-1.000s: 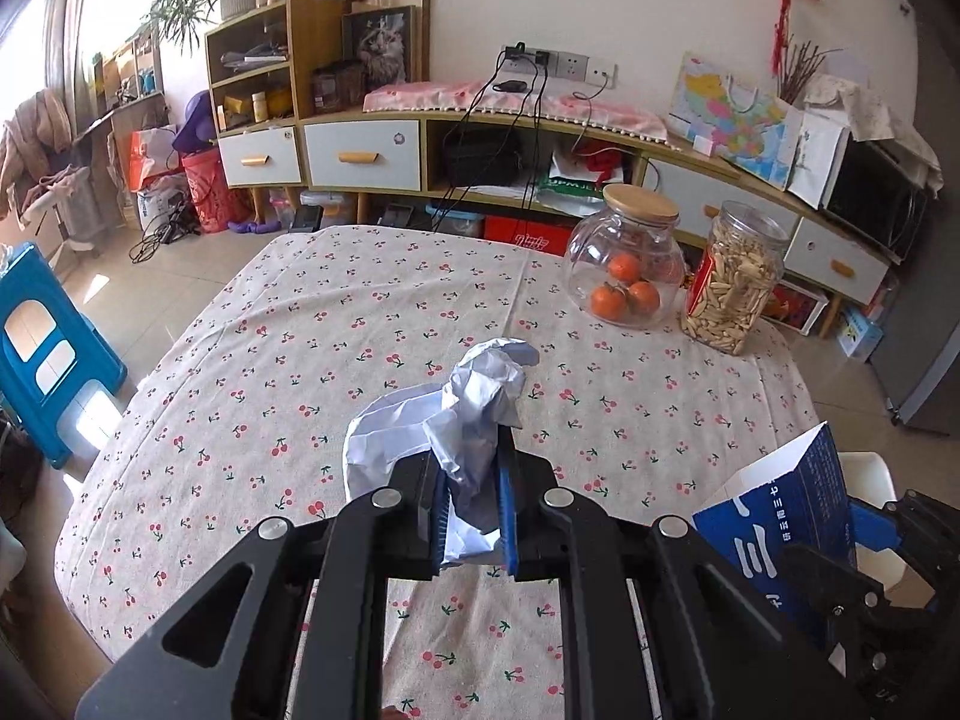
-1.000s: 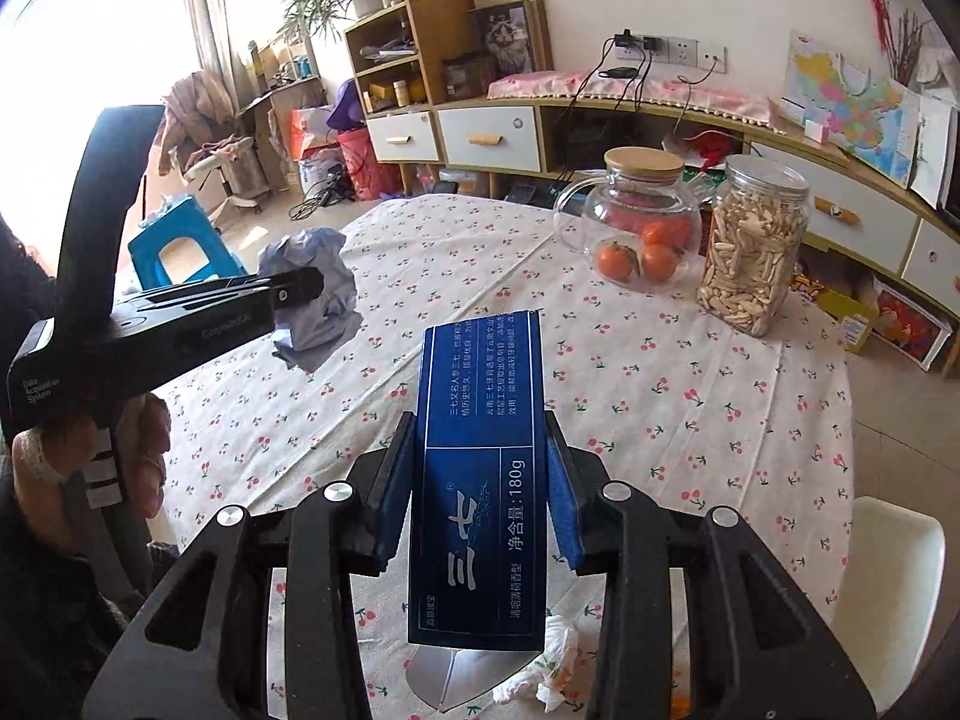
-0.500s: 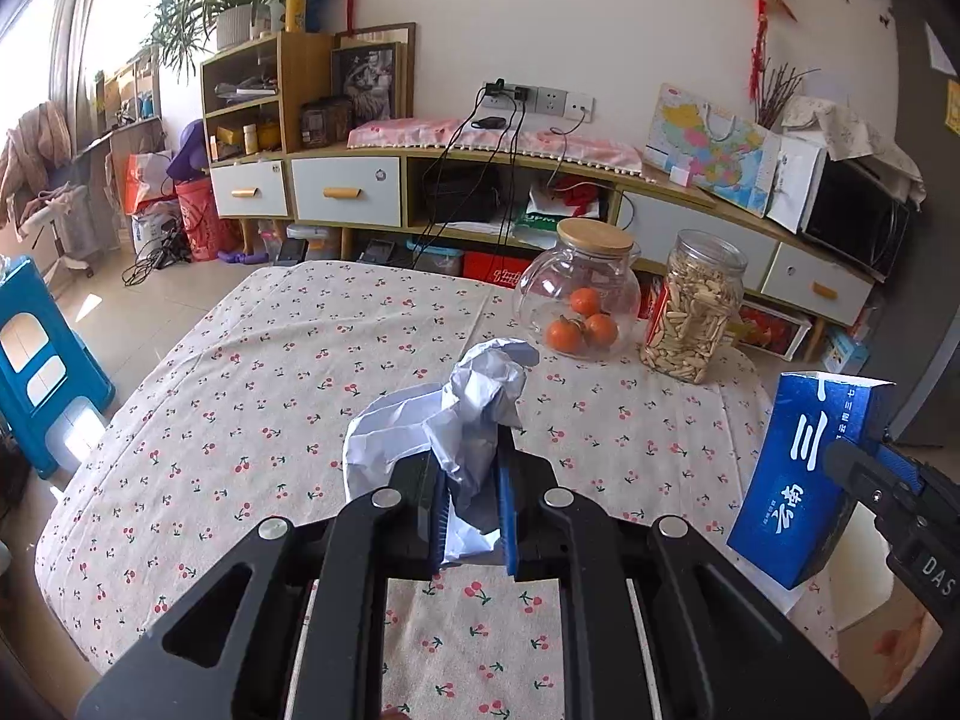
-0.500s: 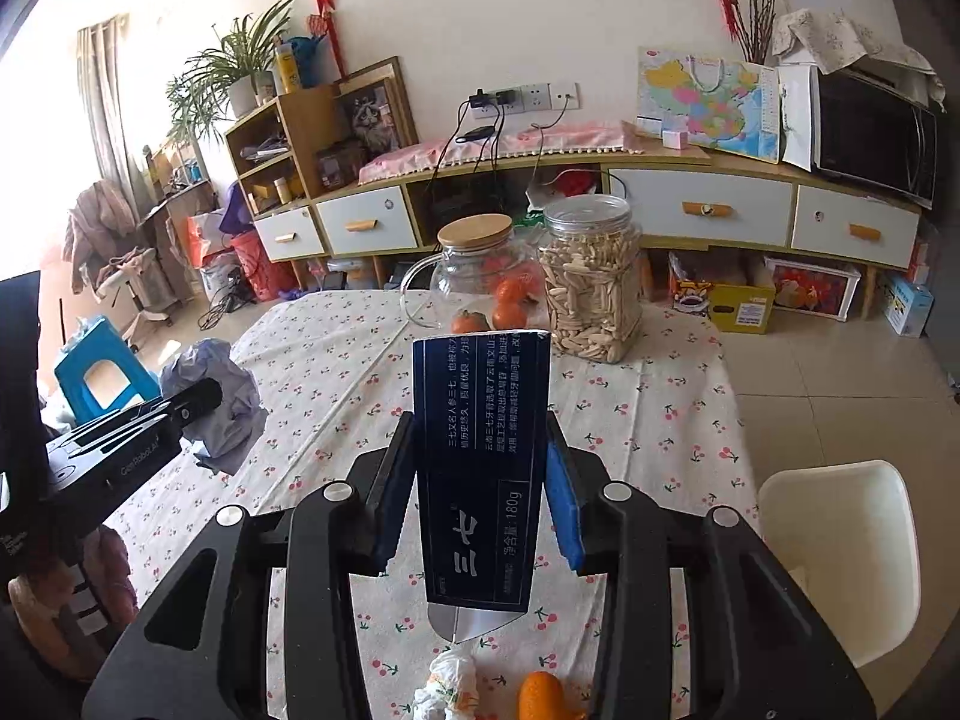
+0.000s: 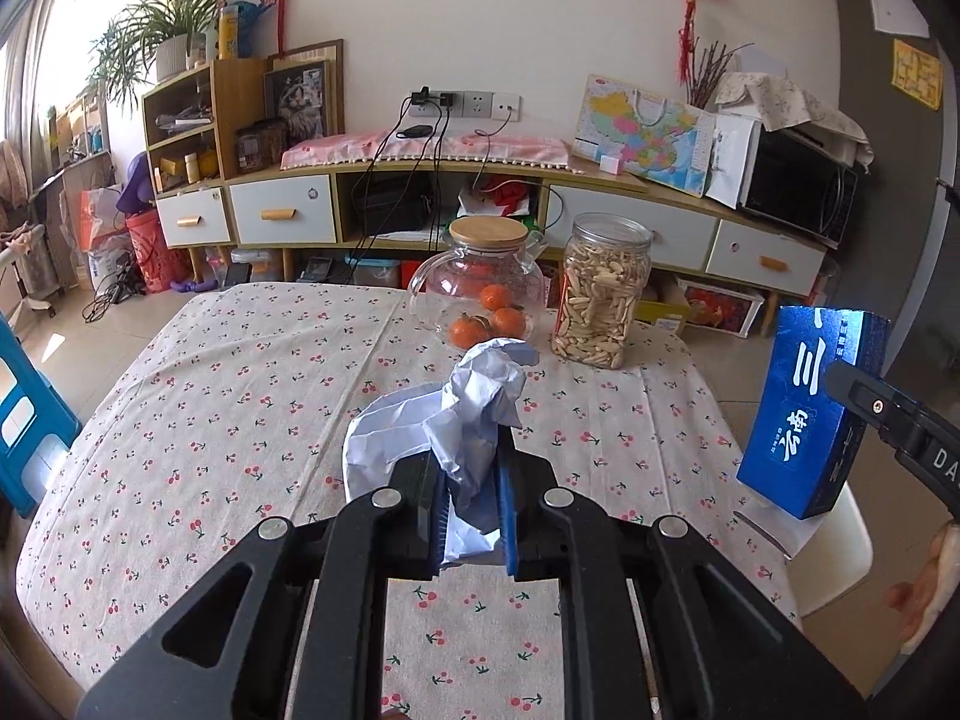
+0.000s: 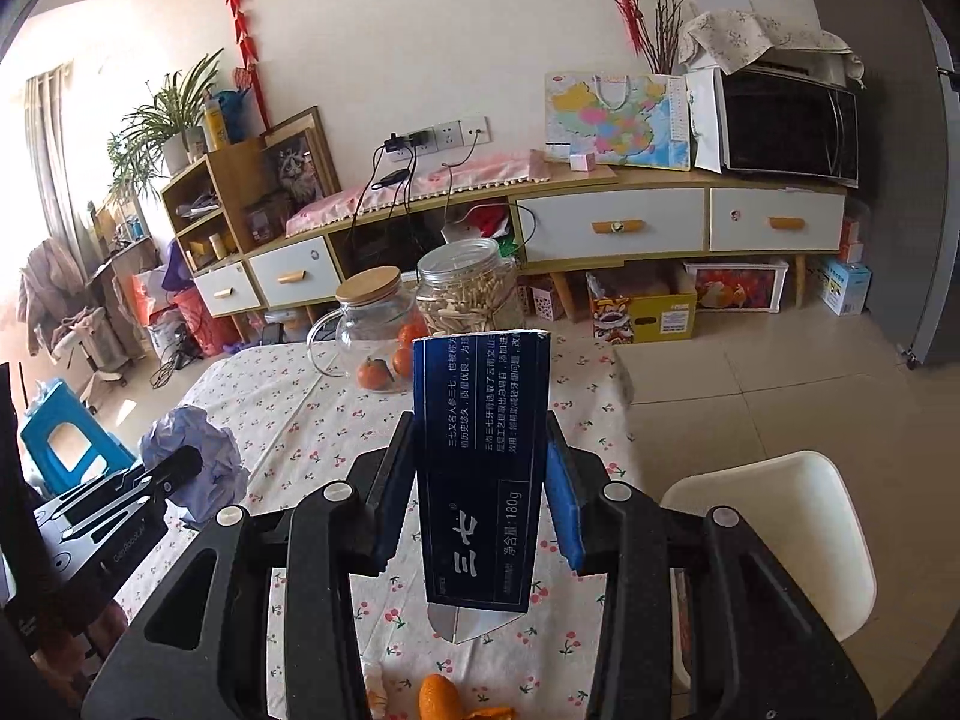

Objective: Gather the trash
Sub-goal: 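Carry the paper and toothpaste box over the white bin and open both tools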

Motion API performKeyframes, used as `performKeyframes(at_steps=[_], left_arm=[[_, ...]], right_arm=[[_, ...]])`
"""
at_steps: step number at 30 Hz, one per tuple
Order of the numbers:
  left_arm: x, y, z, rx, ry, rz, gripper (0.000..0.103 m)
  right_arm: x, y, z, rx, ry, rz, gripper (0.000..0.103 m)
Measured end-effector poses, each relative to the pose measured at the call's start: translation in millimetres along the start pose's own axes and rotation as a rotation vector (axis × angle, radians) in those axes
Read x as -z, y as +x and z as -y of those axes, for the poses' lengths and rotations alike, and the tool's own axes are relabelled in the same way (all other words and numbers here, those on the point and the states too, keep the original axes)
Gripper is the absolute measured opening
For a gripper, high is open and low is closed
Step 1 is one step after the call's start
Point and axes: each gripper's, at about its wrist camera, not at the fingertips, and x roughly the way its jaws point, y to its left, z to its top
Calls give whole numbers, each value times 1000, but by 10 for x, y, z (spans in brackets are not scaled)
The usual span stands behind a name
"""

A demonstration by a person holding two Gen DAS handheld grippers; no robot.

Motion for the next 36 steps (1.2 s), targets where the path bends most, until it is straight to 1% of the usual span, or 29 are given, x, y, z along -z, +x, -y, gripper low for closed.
performKeyframes(at_steps=[6, 10, 13, 15, 18, 20, 21, 22, 24, 26, 28, 30, 32, 33, 36], left_arm=[[20, 36, 241, 41, 12, -17, 13], [36, 34, 467, 67, 38, -20, 13], [32, 27, 645, 87, 61, -19, 13], [26, 25, 765, 102, 74, -19, 13], [12, 29, 969, 130, 98, -21, 13], [15, 35, 1119, 150, 118, -22, 13], [11, 37, 1208, 163, 127, -24, 13], [7, 38, 1303, 178, 137, -27, 13], [-10, 29, 1492, 215, 155, -31, 13], [-16, 12, 1696, 253, 171, -36, 13], [-29, 9, 1900, 290, 187, -43, 13], [-31, 18, 2103, 324, 204, -50, 13], [-30, 30, 2303, 350, 223, -55, 13], [-22, 35, 2402, 364, 232, -58, 13], [1, 70, 2677, 402, 260, -74, 13]], right_arm=[[-30, -137, 358, 73, 46, 23, 38], [-31, -230, 600, 128, 80, 34, 38], [-38, -275, 797, 185, 114, 30, 38], [-28, -298, 948, 231, 144, 15, 38], [-4, -304, 1206, 297, 208, -32, 38], [7, -313, 1365, 340, 251, -53, 40], [11, -331, 1439, 355, 268, -56, 46], [15, -364, 1490, 377, 284, -50, 61], [14, -471, 1591, 430, 308, -18, 72], [8, -562, 1705, 469, 323, 6, 74], [12, -657, 1812, 515, 348, 29, 81], [9, -754, 1939, 569, 367, 49, 83], [18, -862, 2028, 645, 371, 71, 90], [27, -923, 2070, 675, 380, 88, 95], [68, -1089, 2267, 701, 433, 110, 96]])
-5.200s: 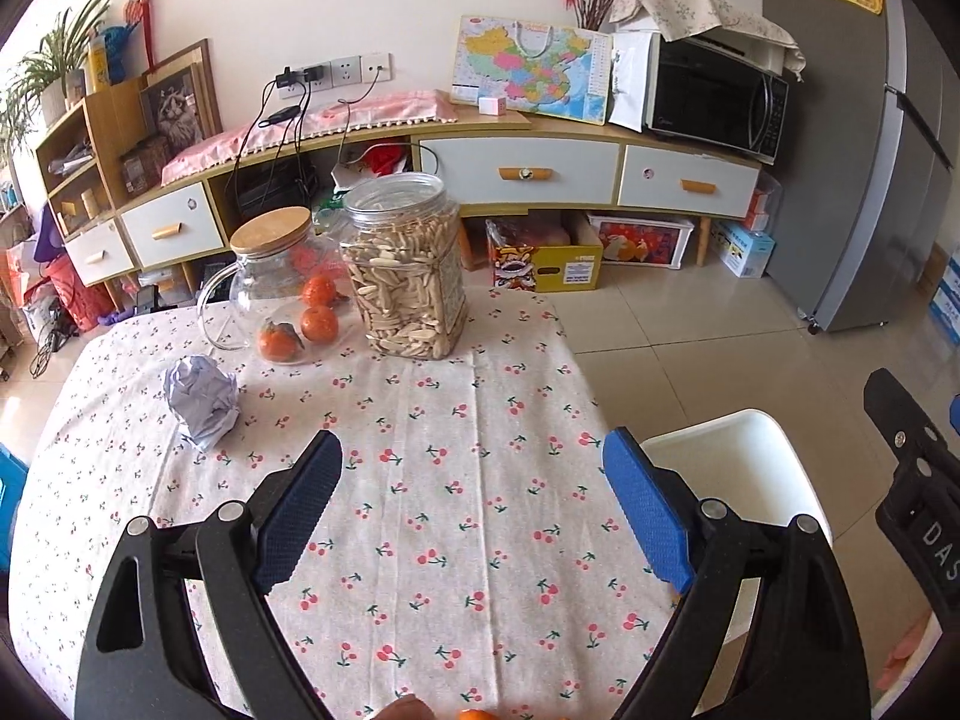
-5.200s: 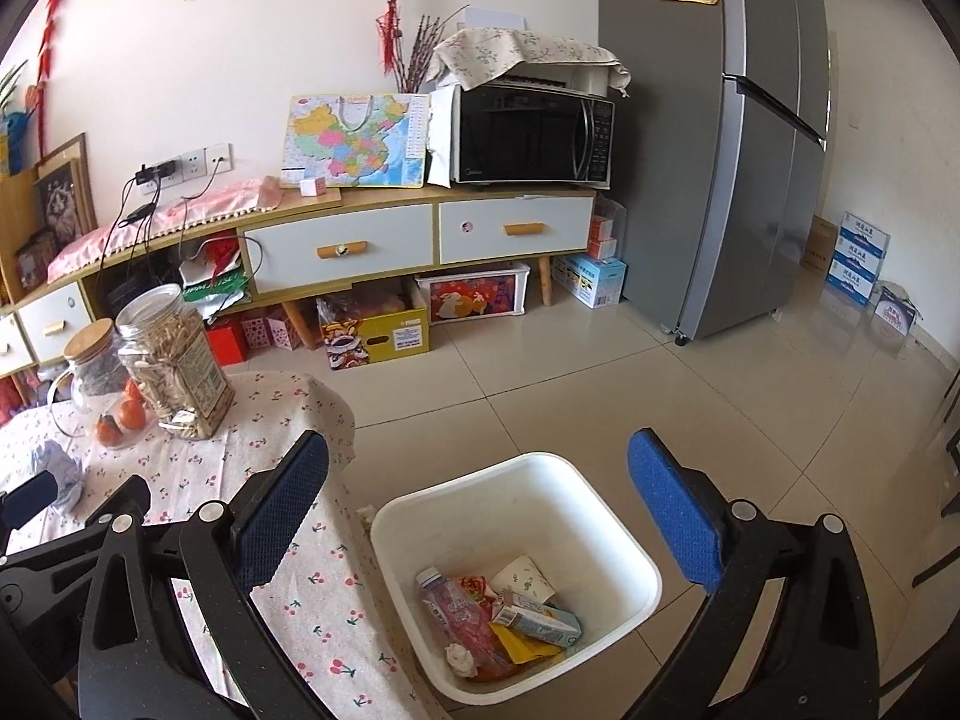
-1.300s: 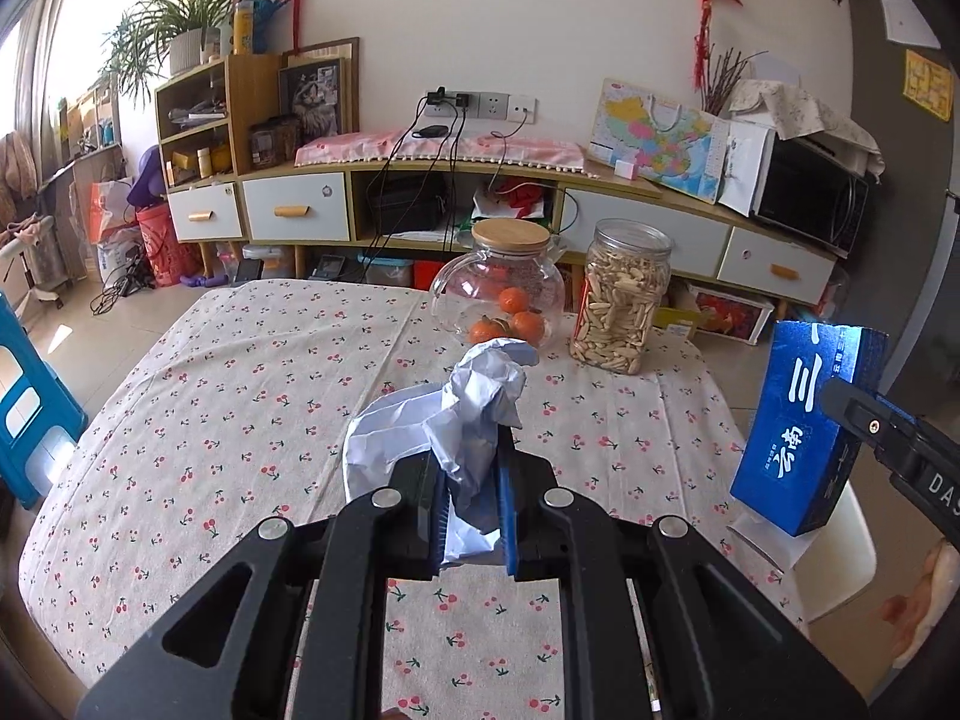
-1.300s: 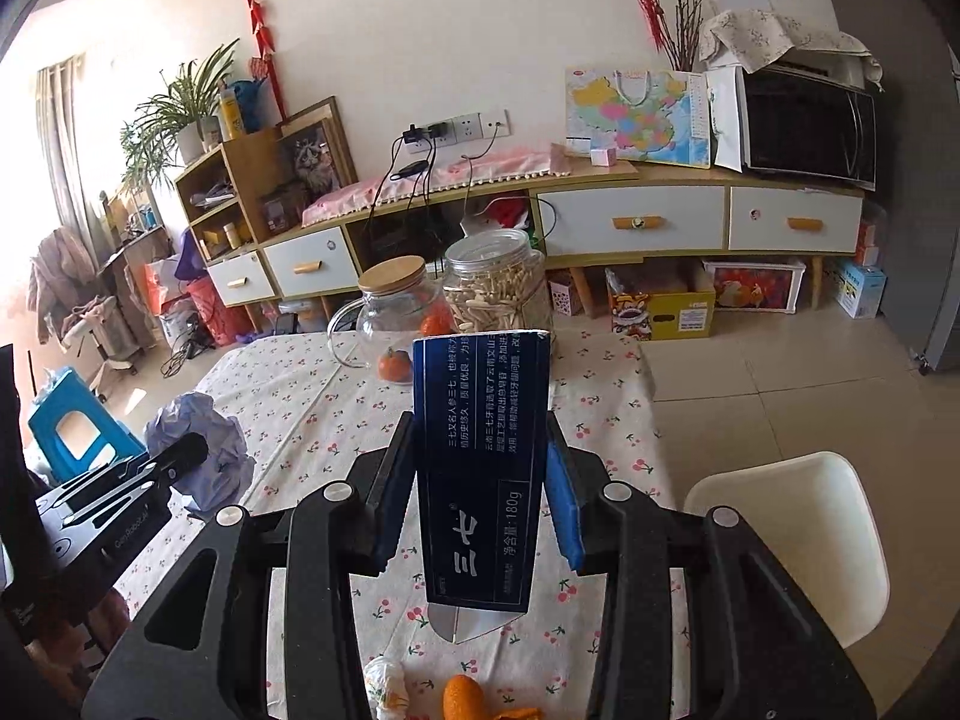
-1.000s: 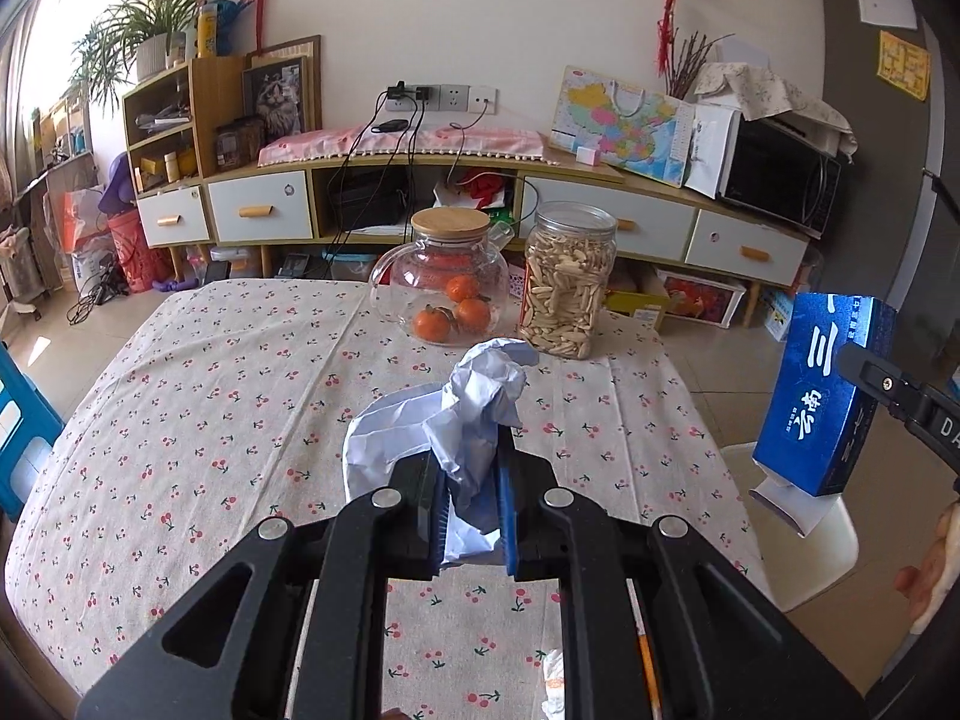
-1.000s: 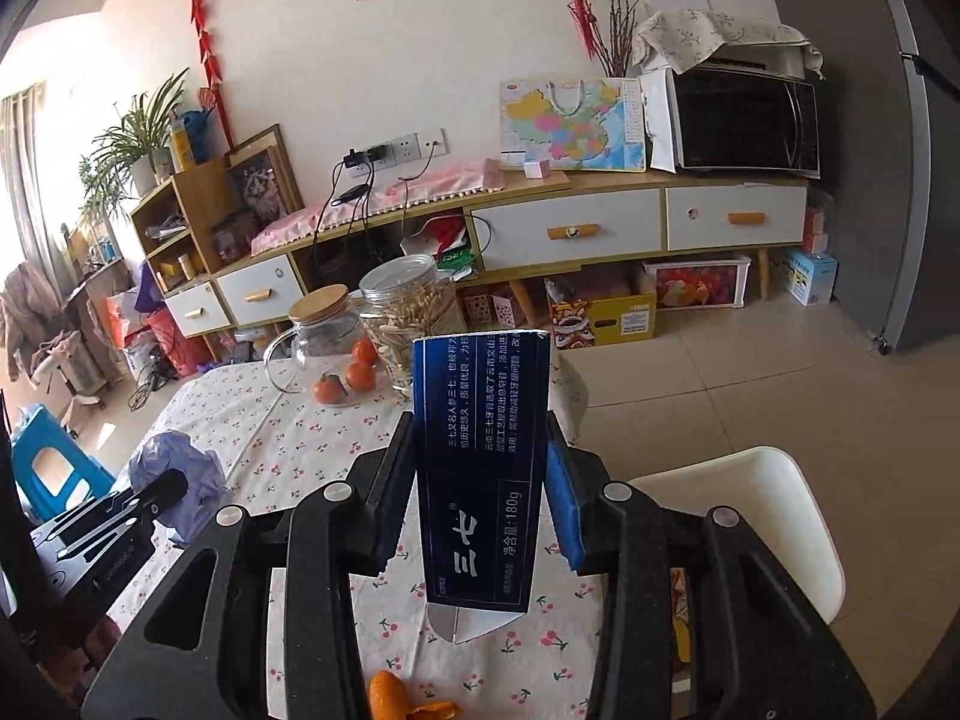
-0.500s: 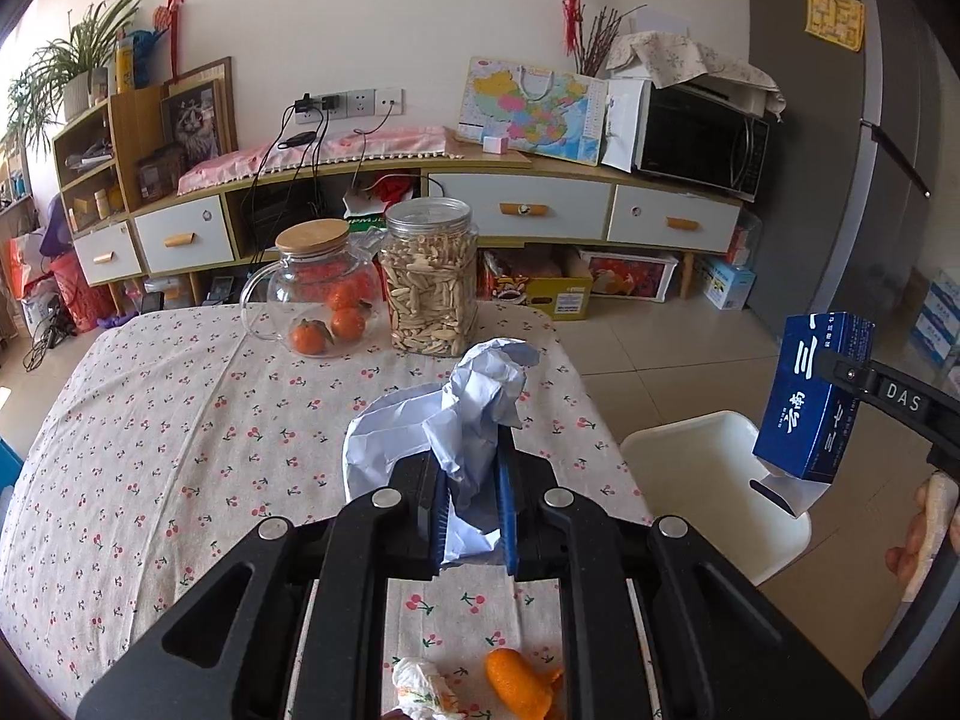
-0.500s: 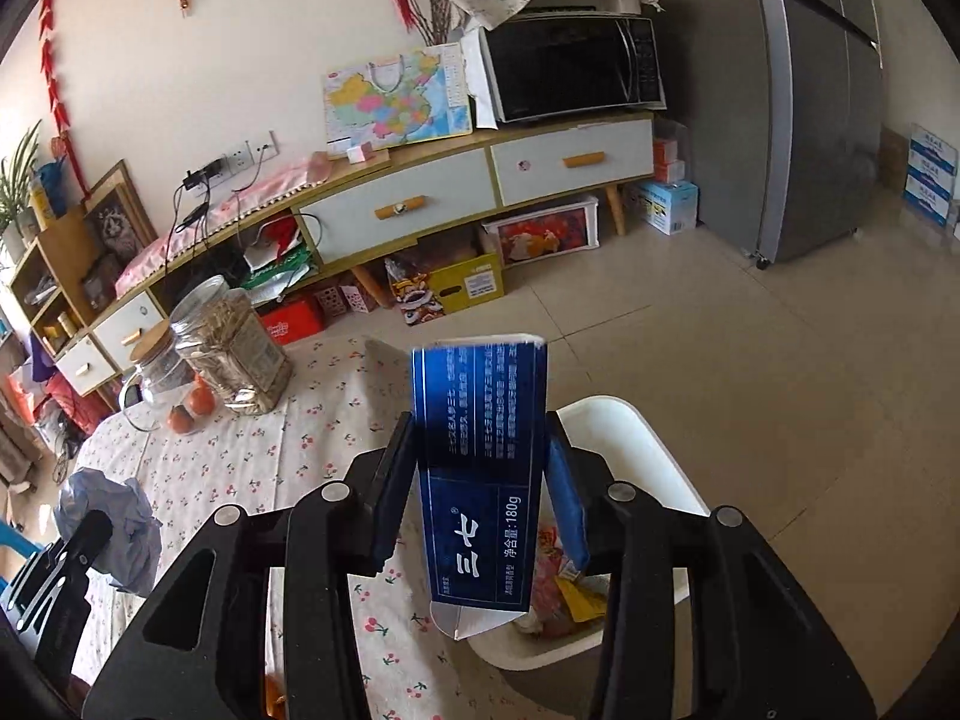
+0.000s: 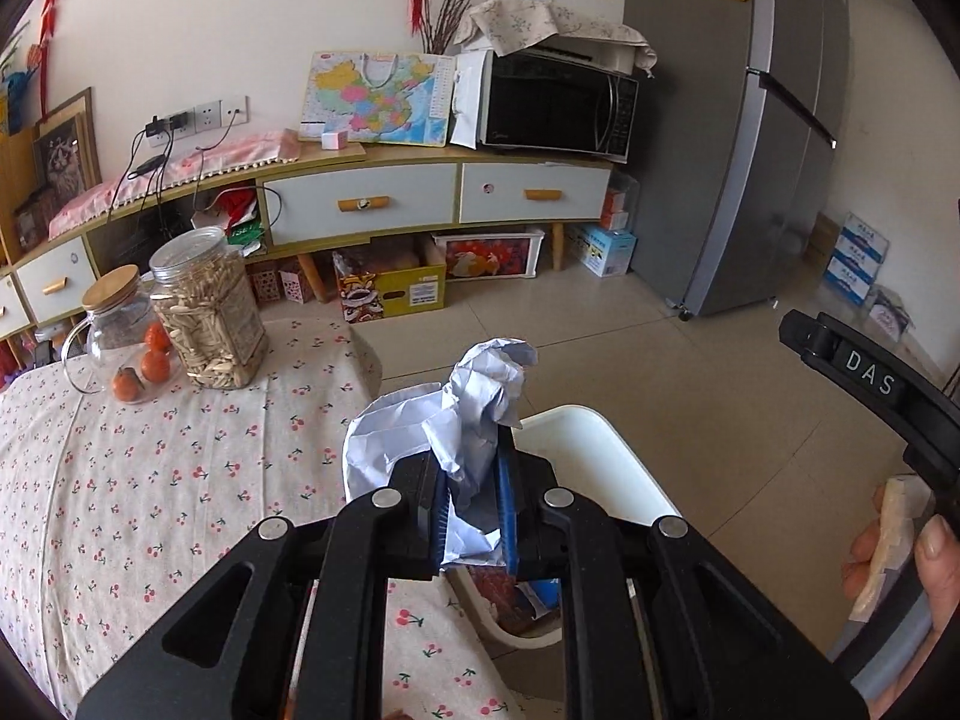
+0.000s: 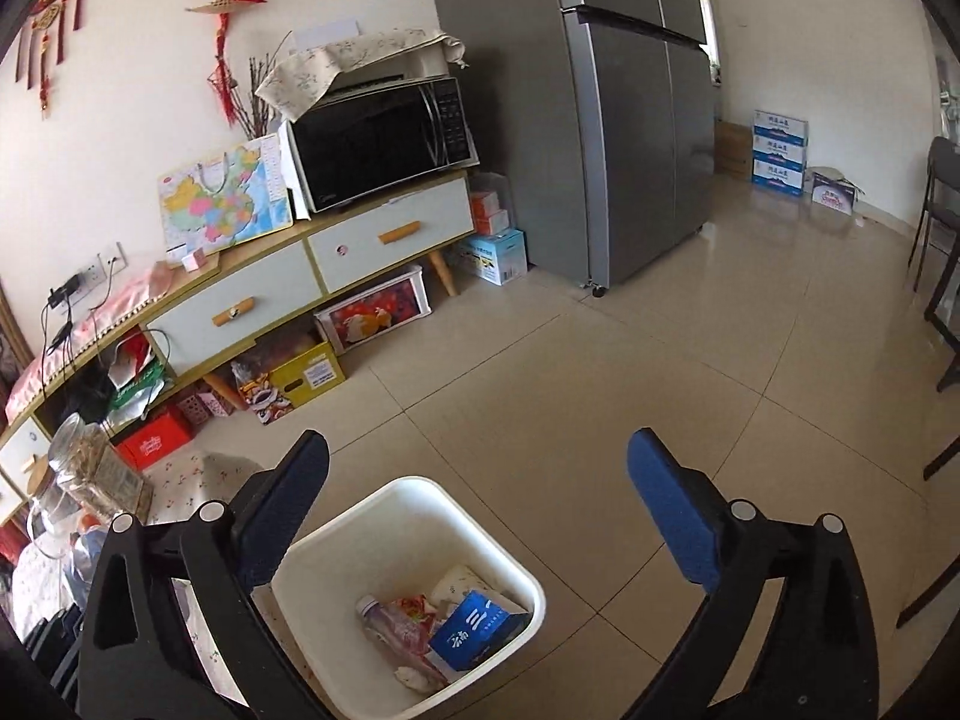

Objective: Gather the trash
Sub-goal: 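Carry the paper and toothpaste box over the white bin and open both tools, then move both open tools from the bin back over the table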

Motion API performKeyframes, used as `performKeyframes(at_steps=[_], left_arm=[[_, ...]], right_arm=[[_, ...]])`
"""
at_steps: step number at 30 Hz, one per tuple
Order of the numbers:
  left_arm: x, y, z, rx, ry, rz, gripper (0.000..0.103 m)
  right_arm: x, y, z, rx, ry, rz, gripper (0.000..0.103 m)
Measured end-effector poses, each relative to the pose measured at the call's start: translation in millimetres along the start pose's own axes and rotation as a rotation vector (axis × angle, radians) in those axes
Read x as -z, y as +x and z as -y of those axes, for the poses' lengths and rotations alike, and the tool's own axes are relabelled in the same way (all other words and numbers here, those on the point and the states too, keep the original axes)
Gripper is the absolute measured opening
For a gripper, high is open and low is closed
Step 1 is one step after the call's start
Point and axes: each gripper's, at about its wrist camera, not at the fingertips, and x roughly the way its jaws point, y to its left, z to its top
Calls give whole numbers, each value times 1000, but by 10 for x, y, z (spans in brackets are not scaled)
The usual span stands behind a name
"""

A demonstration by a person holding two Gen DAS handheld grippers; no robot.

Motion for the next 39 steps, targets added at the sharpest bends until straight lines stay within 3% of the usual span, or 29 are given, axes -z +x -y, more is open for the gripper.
performKeyframes(at_steps=[12, 15, 16, 19, 26, 39], left_arm=[[-267, 523, 624, 95, 46, -55, 16], [-295, 677, 663, 101, 27, -95, 26], [-292, 712, 655, 103, 11, -110, 34], [-256, 756, 607, 121, -22, -142, 44], [-69, 687, 472, 71, -11, -161, 70], [458, 289, -350, -69, -61, -216, 80]], right_arm=[[-107, -83, 516, 52, 149, 36, 96], [-119, -91, 561, 60, 163, 42, 96], [-121, -93, 569, 62, 167, 42, 96], [-120, -84, 570, 60, 169, 34, 96], [-70, -63, 370, 53, 104, 9, 96], [252, -58, -352, -59, -163, -104, 96]])
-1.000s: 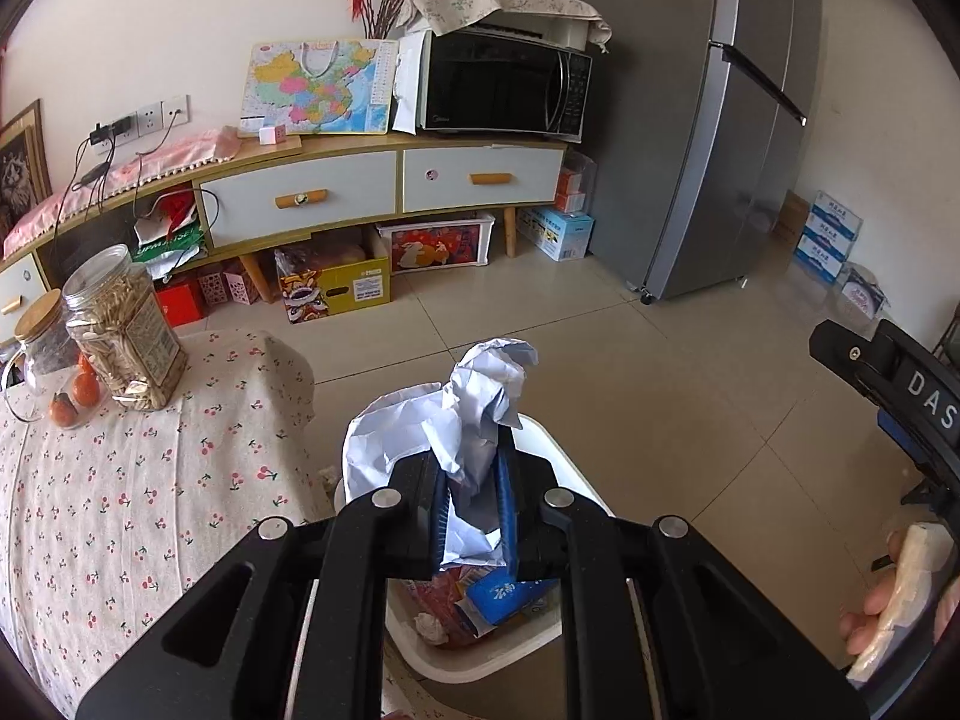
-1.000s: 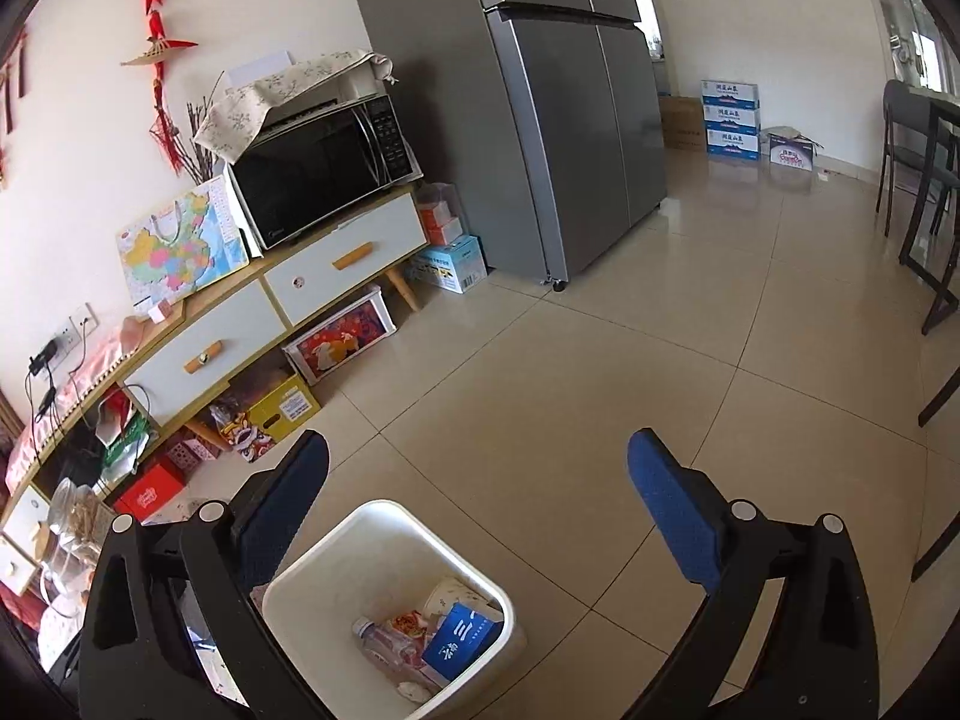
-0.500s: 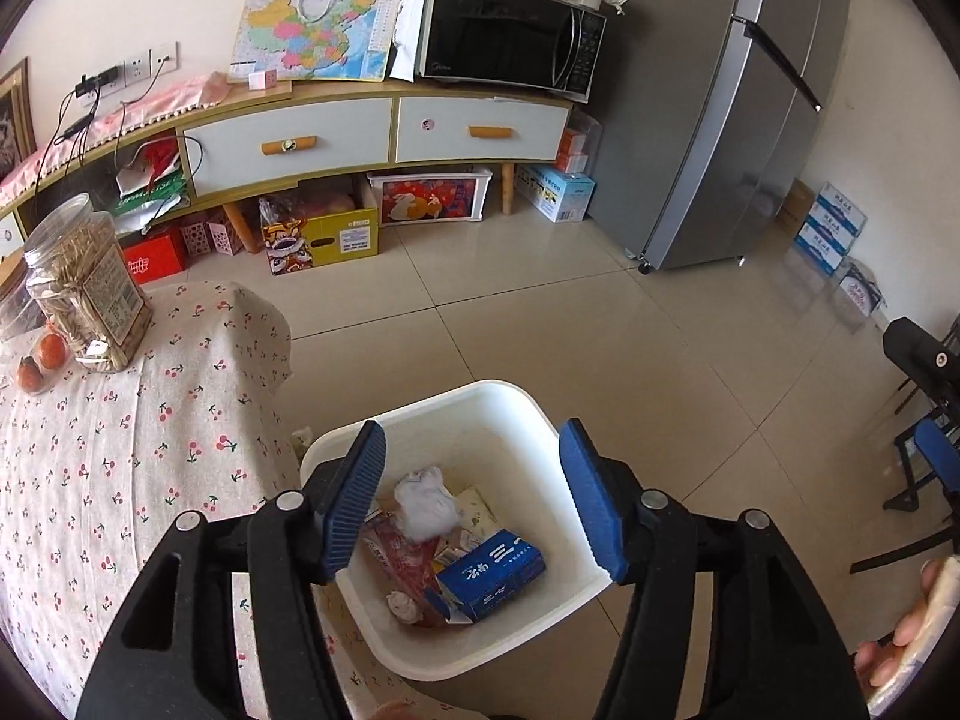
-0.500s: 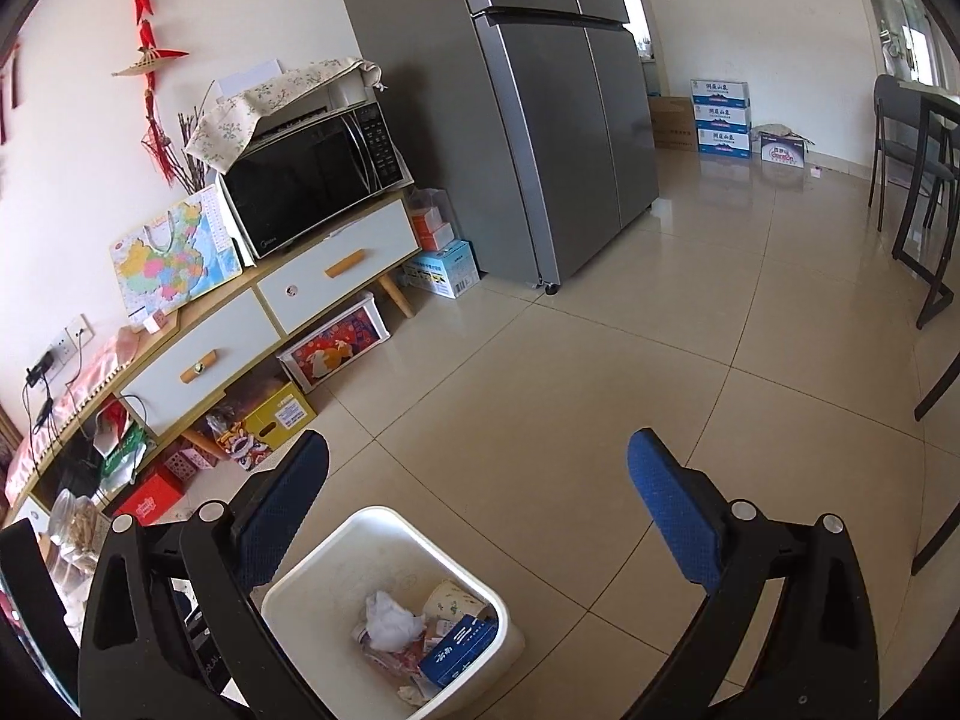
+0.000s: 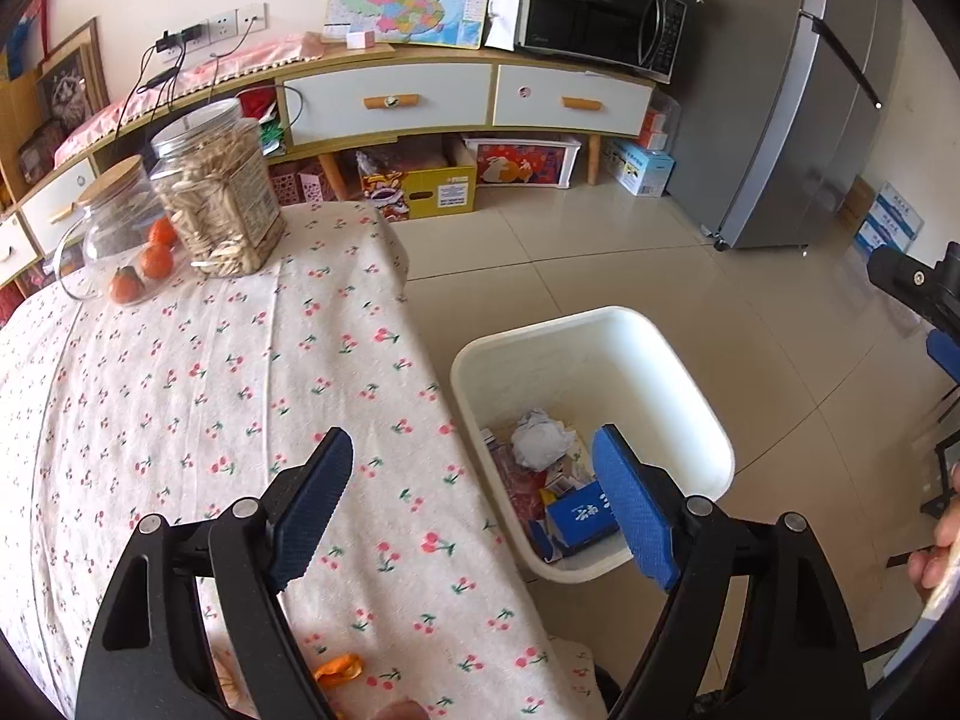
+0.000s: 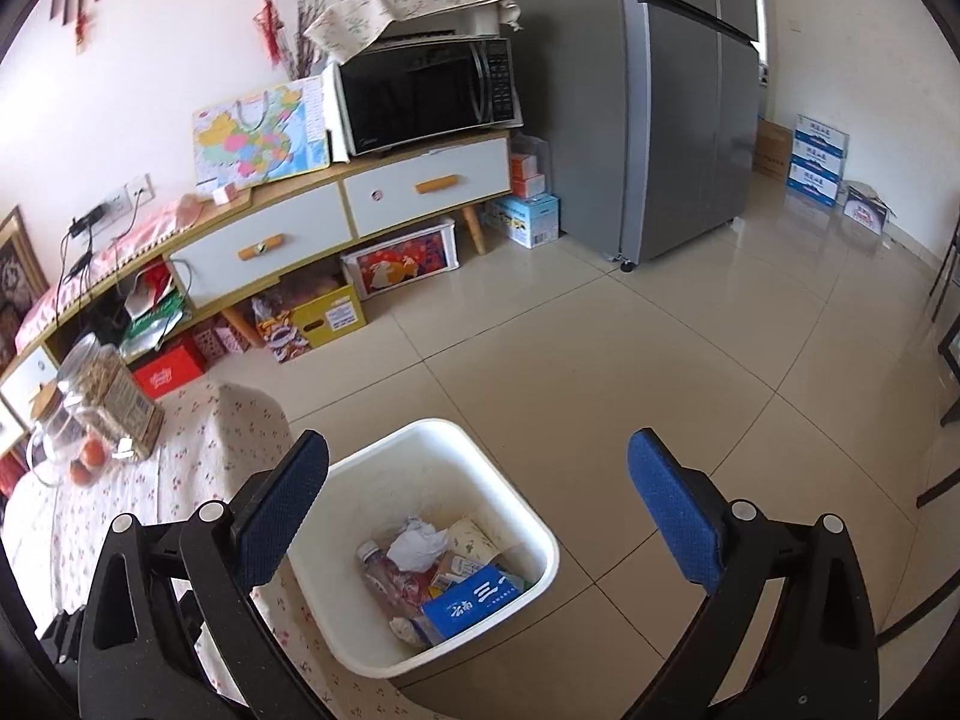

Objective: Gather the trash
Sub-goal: 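Move both open tools from the bin back over the table, then grasp the white plastic wrapper on the tablecloth with the right tool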

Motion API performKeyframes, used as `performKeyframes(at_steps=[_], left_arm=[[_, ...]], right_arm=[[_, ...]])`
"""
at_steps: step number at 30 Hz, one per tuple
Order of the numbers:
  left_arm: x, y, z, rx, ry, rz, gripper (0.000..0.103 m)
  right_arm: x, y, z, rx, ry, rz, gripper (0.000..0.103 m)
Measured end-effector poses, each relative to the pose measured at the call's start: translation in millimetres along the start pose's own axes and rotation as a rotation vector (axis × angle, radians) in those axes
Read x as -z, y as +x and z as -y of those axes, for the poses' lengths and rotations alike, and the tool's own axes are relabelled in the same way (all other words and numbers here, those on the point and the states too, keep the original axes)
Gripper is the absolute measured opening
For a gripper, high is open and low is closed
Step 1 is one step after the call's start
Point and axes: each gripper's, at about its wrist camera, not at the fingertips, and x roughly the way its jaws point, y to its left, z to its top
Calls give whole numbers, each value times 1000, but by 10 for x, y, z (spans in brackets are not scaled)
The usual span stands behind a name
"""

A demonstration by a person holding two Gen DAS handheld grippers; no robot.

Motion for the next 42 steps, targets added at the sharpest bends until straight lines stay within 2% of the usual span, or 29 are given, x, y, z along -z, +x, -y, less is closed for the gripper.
performKeyframes(at_steps=[8, 14, 18, 23, 26, 32, 35, 38, 41, 42], left_arm=[[368, -234, -780, -118, -49, -11, 80], [557, -436, -1269, -187, -86, -6, 80], [693, -540, -1592, -266, -94, 6, 80], [875, -599, -2123, -353, -187, 7, 80], [921, -631, -2397, -337, -270, -16, 80], [958, -822, -2598, -344, -304, 26, 80], [983, -845, -2641, -342, -309, 24, 80], [1016, -852, -2703, -345, -320, 16, 80], [1036, -841, -2765, -336, -345, 1, 80], [1044, -832, -2786, -329, -355, -5, 80]], right_arm=[[319, -76, -778, -164, -272, -70, 96], [773, -205, -1469, -298, -523, -130, 96], [1112, -273, -1825, -401, -634, -223, 96], [1458, -331, -2175, -547, -737, -346, 96], [1641, -369, -2369, -624, -780, -420, 93], [1942, -404, -2704, -667, -855, -495, 87], [2078, -382, -2818, -657, -901, -518, 84], [2197, -329, -2883, -635, -938, -544, 76], [2237, -319, -2935, -615, -957, -517, 71], [2229, -322, -2939, -610, -955, -507, 63]])
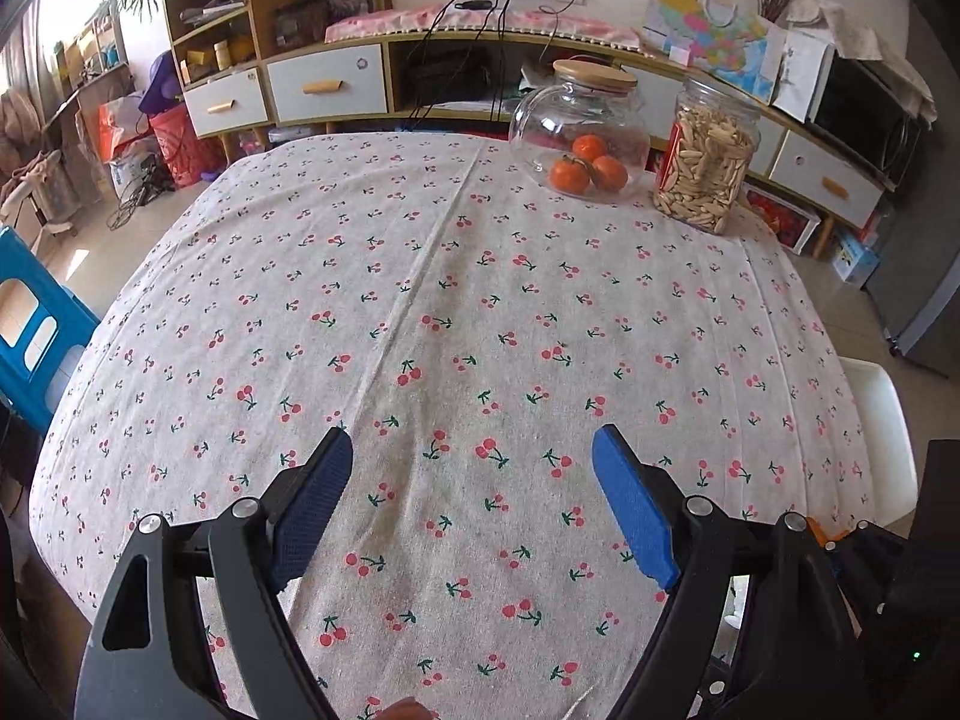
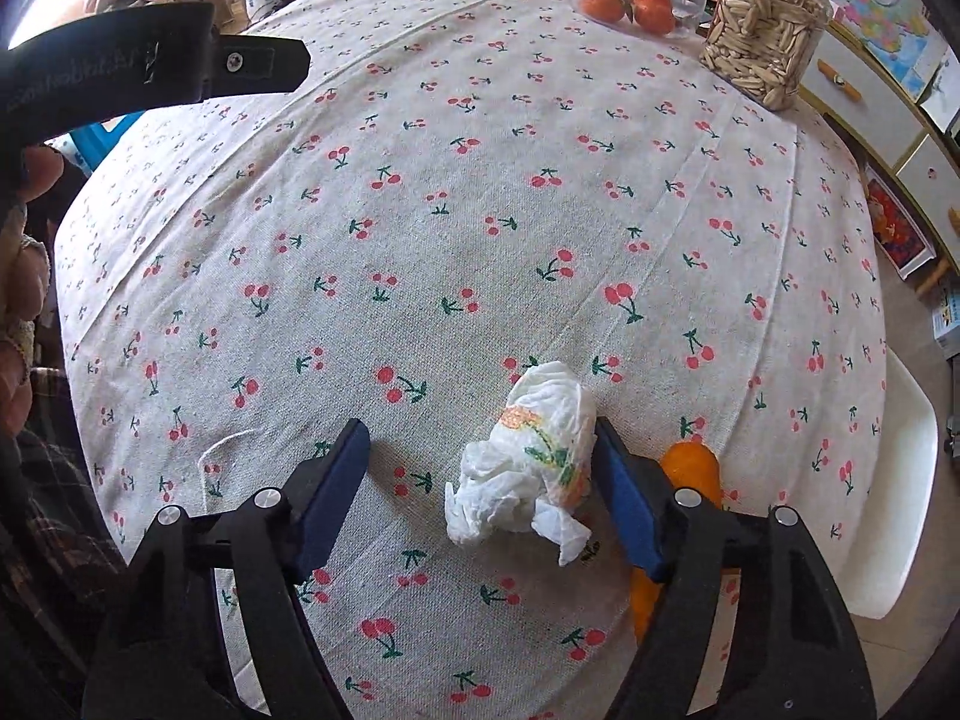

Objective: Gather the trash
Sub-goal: 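Grasp the white plastic wrapper on the tablecloth with the right tool, then grasp the orange peel with the left tool while the right tool holds the wrapper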

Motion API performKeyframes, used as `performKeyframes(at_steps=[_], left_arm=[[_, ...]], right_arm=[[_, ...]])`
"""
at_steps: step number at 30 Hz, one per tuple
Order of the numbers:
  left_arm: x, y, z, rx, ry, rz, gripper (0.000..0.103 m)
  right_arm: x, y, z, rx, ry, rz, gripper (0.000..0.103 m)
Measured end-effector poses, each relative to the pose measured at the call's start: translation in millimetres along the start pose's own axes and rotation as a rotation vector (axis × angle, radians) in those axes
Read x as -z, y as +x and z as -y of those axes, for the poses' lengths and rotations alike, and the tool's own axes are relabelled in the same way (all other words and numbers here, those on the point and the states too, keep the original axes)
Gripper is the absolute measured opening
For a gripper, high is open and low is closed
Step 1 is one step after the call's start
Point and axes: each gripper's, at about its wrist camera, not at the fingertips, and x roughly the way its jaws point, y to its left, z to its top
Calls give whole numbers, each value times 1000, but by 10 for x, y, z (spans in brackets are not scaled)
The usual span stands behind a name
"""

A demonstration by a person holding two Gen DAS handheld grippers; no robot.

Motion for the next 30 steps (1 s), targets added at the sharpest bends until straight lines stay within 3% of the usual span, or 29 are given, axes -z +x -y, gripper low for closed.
performKeyframes(at_steps=[4, 9, 15, 23, 30], left_arm=[[4, 71, -5, 25, -23, -41, 80], [22, 98, 124, 37, -4, -50, 80], [63, 130, 358, 74, 23, -68, 80], [244, 198, 964, 231, 95, -155, 80], [445, 280, 1520, 320, 123, -244, 80]], right_arm=[[-48, -40, 140, -6, 54, 12, 31], [-22, -162, 266, -9, 86, 46, 30], [-13, -529, 616, 17, 166, 164, 30], [183, -849, 1334, 128, 347, 248, 30], [323, -888, 1563, 181, 392, 246, 31]])
